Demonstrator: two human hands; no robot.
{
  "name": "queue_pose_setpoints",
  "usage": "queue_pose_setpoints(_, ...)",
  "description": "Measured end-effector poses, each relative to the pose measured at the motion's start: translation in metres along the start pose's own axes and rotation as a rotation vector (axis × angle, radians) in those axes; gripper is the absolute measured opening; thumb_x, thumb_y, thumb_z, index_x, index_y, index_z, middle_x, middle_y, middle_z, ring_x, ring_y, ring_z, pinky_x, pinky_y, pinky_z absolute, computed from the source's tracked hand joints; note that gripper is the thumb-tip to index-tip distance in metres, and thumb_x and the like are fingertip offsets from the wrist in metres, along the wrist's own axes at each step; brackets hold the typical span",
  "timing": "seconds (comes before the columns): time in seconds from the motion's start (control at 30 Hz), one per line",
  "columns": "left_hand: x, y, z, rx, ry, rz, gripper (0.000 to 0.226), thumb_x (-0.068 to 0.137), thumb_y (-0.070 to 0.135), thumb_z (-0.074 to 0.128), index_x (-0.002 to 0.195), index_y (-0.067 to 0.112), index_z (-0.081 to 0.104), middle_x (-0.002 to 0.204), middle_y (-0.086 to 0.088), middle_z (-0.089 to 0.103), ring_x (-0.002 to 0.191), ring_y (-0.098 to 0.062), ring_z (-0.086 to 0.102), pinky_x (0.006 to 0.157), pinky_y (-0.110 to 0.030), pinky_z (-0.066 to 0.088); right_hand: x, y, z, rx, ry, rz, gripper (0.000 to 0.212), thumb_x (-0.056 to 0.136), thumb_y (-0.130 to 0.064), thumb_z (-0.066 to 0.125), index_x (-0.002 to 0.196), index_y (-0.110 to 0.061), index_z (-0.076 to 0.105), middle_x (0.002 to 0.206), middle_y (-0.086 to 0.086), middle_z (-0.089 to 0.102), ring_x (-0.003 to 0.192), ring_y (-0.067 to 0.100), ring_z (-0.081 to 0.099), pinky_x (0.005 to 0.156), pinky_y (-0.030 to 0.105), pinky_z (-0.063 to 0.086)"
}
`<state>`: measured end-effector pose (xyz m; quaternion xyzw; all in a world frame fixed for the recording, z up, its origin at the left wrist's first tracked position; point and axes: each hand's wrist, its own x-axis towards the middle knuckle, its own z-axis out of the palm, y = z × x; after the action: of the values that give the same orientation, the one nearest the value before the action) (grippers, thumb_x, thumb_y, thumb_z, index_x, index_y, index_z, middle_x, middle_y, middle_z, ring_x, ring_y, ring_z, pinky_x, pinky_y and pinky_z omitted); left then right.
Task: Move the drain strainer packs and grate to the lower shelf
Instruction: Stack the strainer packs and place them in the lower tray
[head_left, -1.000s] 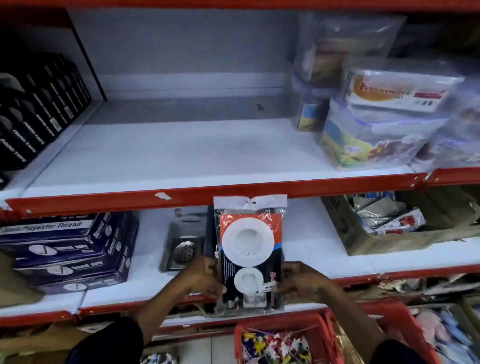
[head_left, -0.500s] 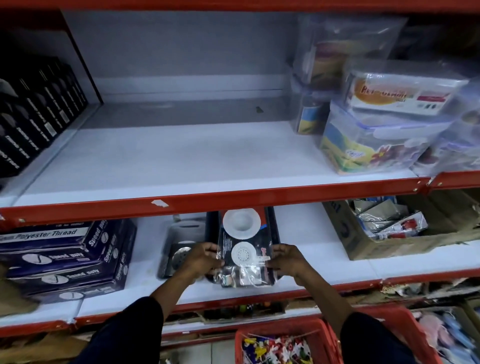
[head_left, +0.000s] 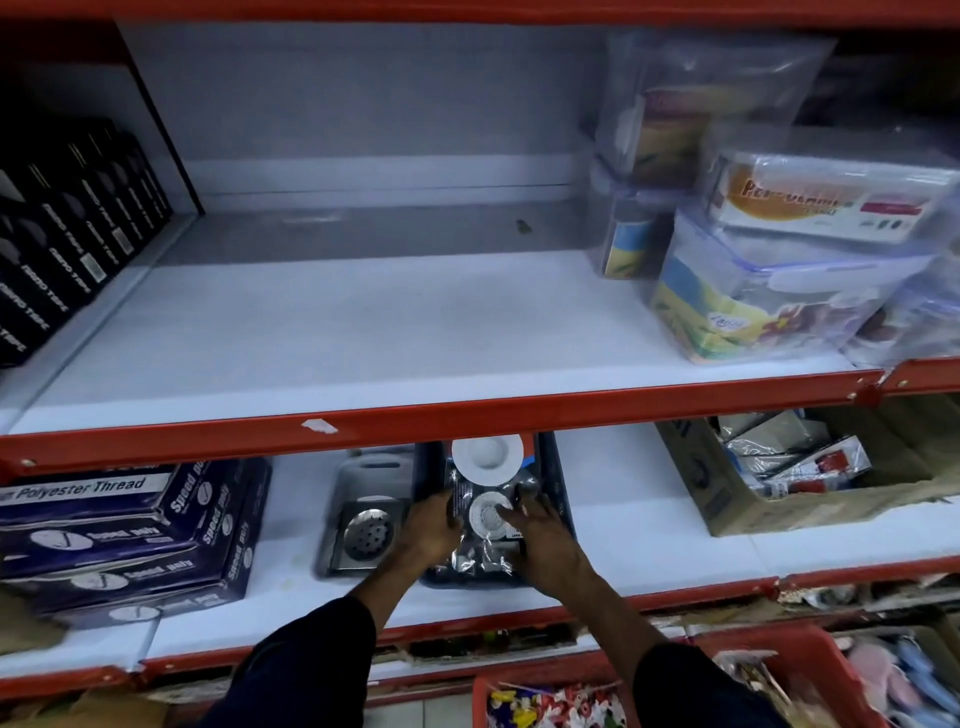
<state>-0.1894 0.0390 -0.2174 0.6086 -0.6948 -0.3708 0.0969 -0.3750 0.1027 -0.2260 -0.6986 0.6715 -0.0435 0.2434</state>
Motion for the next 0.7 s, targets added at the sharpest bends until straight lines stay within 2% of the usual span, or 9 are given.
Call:
queue_pose_setpoints(0.17,0.002,0.001,0.003,-0.017,-0.017,-0.022,0.058,0.095,0.013,0.057,0.149,0.012,0.035,0.113,-0.017,0.071,0.086,-0.027,0.07,0.072,-0.03,0.056,-0.001,-0.002,0.007,-0.054,0.055,0.008,0.063,0.093,-0.035,0.061,0.151,-0.036,0.039,0.169,-0.002,0.006,0.154,0.027,0.013,0.12,0.044,0.033)
queue_pose_setpoints(0.3,0.0,-0.001,-0.001,0.0,-0.083,-0.019,0.067,0.095,0.012,0.056,0.154,0.019,0.024,0.139,-0.014,0.058,0.084,-0.015,0.064,0.068,-0.021,0.052,-0.002,-0.001,0.006,-0.089,0.07,0.016,0.065,0.09,-0.034,0.063,0.151,-0.037,0.038,0.168,-0.003,0.007,0.15,0.03,0.023,0.116,0.042,0.037)
queue_pose_setpoints(0.37,-0.004,-0.003,-0.005,-0.046,-0.094,0.009,0.066,0.096,0.011,0.055,0.154,0.022,0.025,0.137,-0.013,0.06,0.09,-0.008,0.056,0.075,-0.018,0.046,-0.002,-0.006,0.004,-0.099,0.052,0.034,0.068,0.091,-0.032,0.062,0.152,-0.036,0.035,0.169,-0.003,0.007,0.15,0.031,0.022,0.117,0.043,0.036)
queue_pose_setpoints(0.4,-0.008,-0.003,-0.008,-0.08,-0.08,0.039,0.063,0.096,0.009,0.054,0.152,0.022,0.029,0.131,-0.01,0.064,0.09,-0.005,0.056,0.076,-0.016,0.047,-0.002,-0.008,0.003,-0.096,0.054,0.034,0.068,0.091,-0.032,0.062,0.153,-0.035,0.034,0.168,-0.003,0.009,0.151,0.03,0.021,0.117,0.043,0.036)
queue_pose_setpoints(0.47,-0.02,-0.012,-0.019,-0.107,0.016,0.127,0.056,0.095,0.006,0.053,0.147,0.025,0.04,0.097,0.001,0.071,0.069,0.004,0.058,0.063,-0.008,0.047,0.0,-0.018,0.003,-0.08,0.106,-0.019,0.066,0.091,-0.033,0.058,0.153,-0.031,0.035,0.166,-0.002,0.018,0.151,0.026,0.023,0.117,0.039,0.036)
queue_pose_setpoints(0.5,-0.026,-0.02,-0.026,-0.081,0.097,0.182,0.053,0.094,0.006,0.054,0.142,0.026,0.047,0.083,0.007,0.069,0.059,0.003,0.057,0.058,-0.006,0.045,0.001,-0.025,0.003,-0.07,0.147,-0.075,0.063,0.091,-0.033,0.056,0.151,-0.028,0.039,0.164,-0.001,0.025,0.15,0.025,0.026,0.118,0.037,0.035)
queue_pose_setpoints(0.53,-0.033,-0.032,-0.034,-0.035,0.179,0.226,0.05,0.092,0.005,0.054,0.137,0.026,0.052,0.078,0.008,0.07,0.058,0.001,0.059,0.061,-0.009,0.049,0.004,-0.034,0.005,-0.061,0.179,-0.15,0.059,0.091,-0.032,0.053,0.148,-0.024,0.044,0.16,0.001,0.033,0.148,0.025,0.03,0.119,0.035,0.034)
queue_pose_setpoints(0.6,-0.047,-0.059,-0.052,0.074,0.286,0.264,0.047,0.087,0.003,0.056,0.128,0.026,0.059,0.094,0.0,0.075,0.075,-0.008,0.067,0.077,-0.026,0.058,0.01,-0.058,0.011,-0.063,0.188,-0.306,0.055,0.09,-0.029,0.047,0.144,-0.018,0.052,0.155,0.005,0.044,0.147,0.028,0.035,0.124,0.035,0.025)
queue_pose_setpoints(0.7,-0.057,-0.097,-0.073,0.206,0.3,0.304,0.043,0.088,0.009,0.048,0.125,0.026,0.06,0.119,-0.005,0.071,0.108,-0.025,0.066,0.099,-0.038,0.051,0.022,-0.096,0.031,-0.167,0.131,-0.466,0.059,0.088,-0.032,0.042,0.144,-0.015,0.051,0.155,0.004,0.046,0.152,0.028,0.027,0.126,0.044,0.003)
